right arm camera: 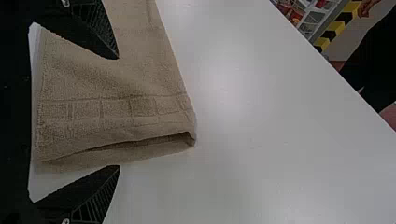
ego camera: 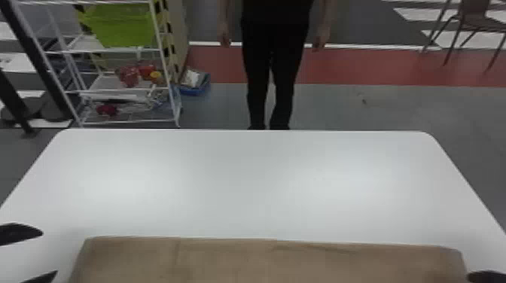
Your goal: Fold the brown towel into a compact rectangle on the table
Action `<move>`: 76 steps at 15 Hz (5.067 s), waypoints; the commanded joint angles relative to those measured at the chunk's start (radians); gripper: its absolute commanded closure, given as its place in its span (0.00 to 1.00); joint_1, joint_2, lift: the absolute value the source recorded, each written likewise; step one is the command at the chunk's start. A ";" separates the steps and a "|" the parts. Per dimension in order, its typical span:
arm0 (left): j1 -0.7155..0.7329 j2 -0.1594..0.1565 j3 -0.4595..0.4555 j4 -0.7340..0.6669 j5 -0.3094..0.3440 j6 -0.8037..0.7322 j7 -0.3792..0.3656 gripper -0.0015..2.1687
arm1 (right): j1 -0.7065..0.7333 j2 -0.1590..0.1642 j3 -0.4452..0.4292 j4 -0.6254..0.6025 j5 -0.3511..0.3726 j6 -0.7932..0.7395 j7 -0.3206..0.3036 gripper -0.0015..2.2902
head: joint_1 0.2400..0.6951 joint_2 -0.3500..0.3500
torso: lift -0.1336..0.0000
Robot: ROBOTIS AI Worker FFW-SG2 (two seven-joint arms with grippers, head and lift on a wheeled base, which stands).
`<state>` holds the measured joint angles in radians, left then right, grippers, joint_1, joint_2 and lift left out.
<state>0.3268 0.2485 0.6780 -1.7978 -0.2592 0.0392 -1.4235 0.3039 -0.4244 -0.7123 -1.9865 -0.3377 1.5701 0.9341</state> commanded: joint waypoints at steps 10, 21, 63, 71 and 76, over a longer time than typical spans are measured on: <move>0.005 -0.003 0.002 -0.003 0.002 0.000 -0.003 0.06 | 0.003 0.001 -0.004 -0.003 -0.003 0.002 0.003 0.02 | 1.00 0.46 | 0.08; 0.057 -0.041 -0.052 -0.130 0.012 0.417 0.018 0.07 | 0.009 -0.010 -0.007 0.002 0.002 0.002 0.005 0.02 | 1.00 0.40 | 0.08; -0.087 -0.018 -0.187 -0.357 -0.124 1.012 -0.157 0.99 | 0.024 -0.005 0.001 0.052 -0.014 -0.077 0.009 0.02 | 1.00 0.36 | 0.08; -0.150 -0.141 -0.518 -0.629 -0.146 1.500 -0.101 0.99 | 0.040 -0.004 -0.004 0.048 -0.012 -0.083 0.009 0.02 | 1.00 0.00 | 0.08; -0.156 -0.175 -0.710 -0.627 -0.199 1.516 -0.054 0.99 | 0.037 -0.017 -0.012 0.046 -0.015 -0.077 0.011 0.02 | 1.00 0.00 | 0.08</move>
<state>0.1705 0.0796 0.0223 -2.4260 -0.4448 1.5504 -1.4806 0.3415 -0.4357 -0.7198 -1.9397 -0.3515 1.4906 0.9449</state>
